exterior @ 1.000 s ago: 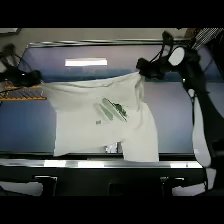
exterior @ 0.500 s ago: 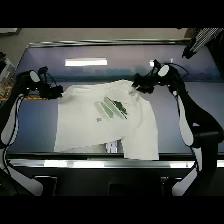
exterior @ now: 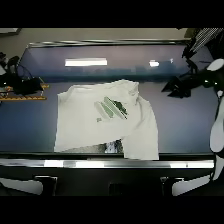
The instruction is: Fold the clothes and pants, and hang the long-sleeved shirts on hangers.
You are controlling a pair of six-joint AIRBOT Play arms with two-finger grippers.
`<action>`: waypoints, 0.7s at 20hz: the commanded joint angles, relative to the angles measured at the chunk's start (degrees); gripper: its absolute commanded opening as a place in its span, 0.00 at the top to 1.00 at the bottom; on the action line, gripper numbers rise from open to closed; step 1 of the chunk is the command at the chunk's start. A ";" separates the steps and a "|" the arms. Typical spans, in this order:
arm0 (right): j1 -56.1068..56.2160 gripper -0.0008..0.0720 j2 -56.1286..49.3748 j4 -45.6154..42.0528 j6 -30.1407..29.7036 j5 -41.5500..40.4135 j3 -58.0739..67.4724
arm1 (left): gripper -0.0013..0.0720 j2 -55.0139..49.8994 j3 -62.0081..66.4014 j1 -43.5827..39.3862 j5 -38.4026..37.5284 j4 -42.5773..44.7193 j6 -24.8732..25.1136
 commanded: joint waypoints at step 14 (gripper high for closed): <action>-6.23 0.40 7.67 7.82 -19.80 -10.97 -40.37 | 0.45 19.04 -19.82 10.49 0.17 -1.81 0.92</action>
